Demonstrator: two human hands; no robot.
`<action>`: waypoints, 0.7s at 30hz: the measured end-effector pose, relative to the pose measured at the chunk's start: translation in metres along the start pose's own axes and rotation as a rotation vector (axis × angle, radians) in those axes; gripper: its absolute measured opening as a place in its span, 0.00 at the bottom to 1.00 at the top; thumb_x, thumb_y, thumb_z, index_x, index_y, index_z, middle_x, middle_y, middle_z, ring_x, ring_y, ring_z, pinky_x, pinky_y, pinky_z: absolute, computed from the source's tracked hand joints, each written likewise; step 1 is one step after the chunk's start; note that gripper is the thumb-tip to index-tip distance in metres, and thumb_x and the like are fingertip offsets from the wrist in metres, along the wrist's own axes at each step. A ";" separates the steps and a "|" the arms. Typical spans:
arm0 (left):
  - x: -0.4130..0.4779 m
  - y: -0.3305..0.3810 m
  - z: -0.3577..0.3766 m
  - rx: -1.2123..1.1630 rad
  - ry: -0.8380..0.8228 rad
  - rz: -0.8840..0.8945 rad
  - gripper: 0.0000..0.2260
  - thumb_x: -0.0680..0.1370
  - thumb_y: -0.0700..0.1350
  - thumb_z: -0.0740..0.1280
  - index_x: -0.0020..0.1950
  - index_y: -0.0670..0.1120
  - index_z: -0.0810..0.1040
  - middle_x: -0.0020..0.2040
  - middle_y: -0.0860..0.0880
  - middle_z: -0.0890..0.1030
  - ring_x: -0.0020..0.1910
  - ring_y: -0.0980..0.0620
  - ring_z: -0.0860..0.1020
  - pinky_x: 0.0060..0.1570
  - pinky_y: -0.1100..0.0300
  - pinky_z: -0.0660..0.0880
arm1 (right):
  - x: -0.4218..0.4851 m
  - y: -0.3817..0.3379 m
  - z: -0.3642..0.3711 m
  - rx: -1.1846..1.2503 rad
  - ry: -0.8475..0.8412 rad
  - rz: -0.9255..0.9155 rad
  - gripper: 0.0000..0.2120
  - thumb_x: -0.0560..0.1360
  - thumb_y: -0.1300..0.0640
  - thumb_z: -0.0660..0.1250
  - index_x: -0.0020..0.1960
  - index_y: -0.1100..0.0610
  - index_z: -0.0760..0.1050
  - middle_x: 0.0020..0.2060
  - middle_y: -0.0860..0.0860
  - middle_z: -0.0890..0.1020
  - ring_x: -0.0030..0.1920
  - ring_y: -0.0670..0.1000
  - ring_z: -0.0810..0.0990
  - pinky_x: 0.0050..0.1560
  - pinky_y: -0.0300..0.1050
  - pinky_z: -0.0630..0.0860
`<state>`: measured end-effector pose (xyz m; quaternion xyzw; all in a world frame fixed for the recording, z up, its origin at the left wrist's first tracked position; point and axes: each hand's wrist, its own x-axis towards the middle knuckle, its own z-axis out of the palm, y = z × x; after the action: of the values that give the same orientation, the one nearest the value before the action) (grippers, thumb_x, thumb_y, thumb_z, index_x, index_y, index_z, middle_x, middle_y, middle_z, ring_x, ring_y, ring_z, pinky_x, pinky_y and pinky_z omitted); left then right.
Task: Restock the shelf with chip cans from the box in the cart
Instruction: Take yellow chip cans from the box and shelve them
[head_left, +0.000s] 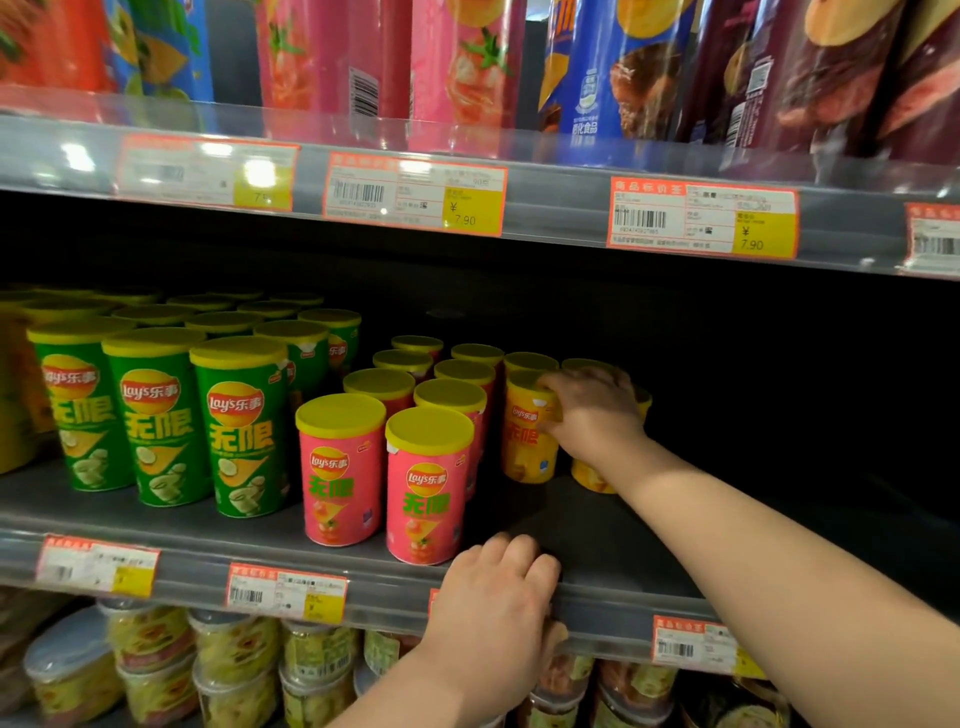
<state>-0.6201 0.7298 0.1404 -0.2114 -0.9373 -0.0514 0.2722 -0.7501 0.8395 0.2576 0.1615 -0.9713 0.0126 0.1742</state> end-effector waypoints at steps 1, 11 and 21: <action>0.000 0.000 0.000 -0.008 0.001 -0.002 0.19 0.64 0.60 0.55 0.44 0.54 0.79 0.39 0.55 0.77 0.36 0.54 0.78 0.33 0.65 0.75 | 0.003 -0.001 0.000 -0.007 -0.017 0.015 0.25 0.77 0.47 0.64 0.72 0.45 0.63 0.70 0.50 0.69 0.72 0.56 0.61 0.73 0.58 0.52; -0.001 0.000 0.000 -0.009 -0.012 -0.005 0.20 0.64 0.61 0.54 0.43 0.54 0.79 0.39 0.55 0.78 0.37 0.54 0.78 0.34 0.66 0.75 | -0.001 0.012 -0.001 0.107 0.027 0.058 0.33 0.73 0.44 0.67 0.74 0.44 0.57 0.73 0.50 0.63 0.74 0.56 0.57 0.73 0.57 0.50; 0.000 -0.001 0.001 0.001 0.004 0.006 0.20 0.64 0.62 0.55 0.44 0.54 0.79 0.40 0.56 0.77 0.37 0.54 0.78 0.34 0.66 0.75 | -0.020 0.055 0.019 0.588 0.091 0.418 0.37 0.68 0.52 0.75 0.72 0.52 0.62 0.68 0.58 0.65 0.65 0.61 0.70 0.61 0.51 0.70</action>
<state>-0.6209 0.7290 0.1392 -0.2138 -0.9362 -0.0506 0.2743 -0.7565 0.8966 0.2342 0.0017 -0.9294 0.3339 0.1572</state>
